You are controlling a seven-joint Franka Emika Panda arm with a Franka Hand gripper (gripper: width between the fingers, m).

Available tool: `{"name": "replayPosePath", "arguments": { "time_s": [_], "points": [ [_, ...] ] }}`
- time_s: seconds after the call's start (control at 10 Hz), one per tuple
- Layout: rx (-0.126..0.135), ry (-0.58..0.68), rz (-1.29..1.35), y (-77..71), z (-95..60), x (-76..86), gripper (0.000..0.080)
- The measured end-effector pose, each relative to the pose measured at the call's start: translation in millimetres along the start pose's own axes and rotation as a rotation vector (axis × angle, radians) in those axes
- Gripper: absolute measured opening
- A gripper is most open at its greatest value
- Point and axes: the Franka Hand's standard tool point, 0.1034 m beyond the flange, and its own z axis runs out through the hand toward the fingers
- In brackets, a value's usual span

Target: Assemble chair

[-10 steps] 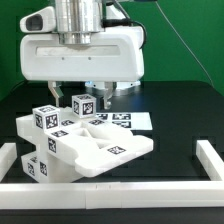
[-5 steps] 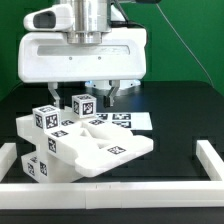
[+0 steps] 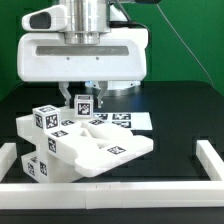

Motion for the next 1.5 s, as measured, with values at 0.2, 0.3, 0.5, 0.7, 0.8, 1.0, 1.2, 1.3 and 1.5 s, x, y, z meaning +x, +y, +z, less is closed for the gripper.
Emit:
{"name": "replayPosePath", "arguments": {
  "time_s": [0.2,0.3,0.5,0.7,0.8,1.0,1.2,1.3,1.5],
  "points": [
    [0.0,0.0,0.216,-2.2,0.3,0.0,0.0281],
    [0.0,-0.001,0.342,-2.8,0.3,-0.2,0.0281],
    [0.011,0.0,0.601,-3.4,0.6,-0.5,0.0281],
    [0.033,-0.004,0.818,-3.9,0.7,-0.4,0.0281],
    [0.033,-0.004,0.815,-4.1,0.7,-0.4,0.0281],
    [0.027,-0.004,0.722,-4.8,0.7,-0.4,0.0312],
    [0.008,-0.008,0.376,-7.4,-0.8,1.3,0.0497],
    [0.015,-0.037,0.245,-7.9,-0.6,-1.6,0.0624],
    [0.02,-0.044,0.082,-8.2,-0.8,-2.1,0.0647]
  ]
}}
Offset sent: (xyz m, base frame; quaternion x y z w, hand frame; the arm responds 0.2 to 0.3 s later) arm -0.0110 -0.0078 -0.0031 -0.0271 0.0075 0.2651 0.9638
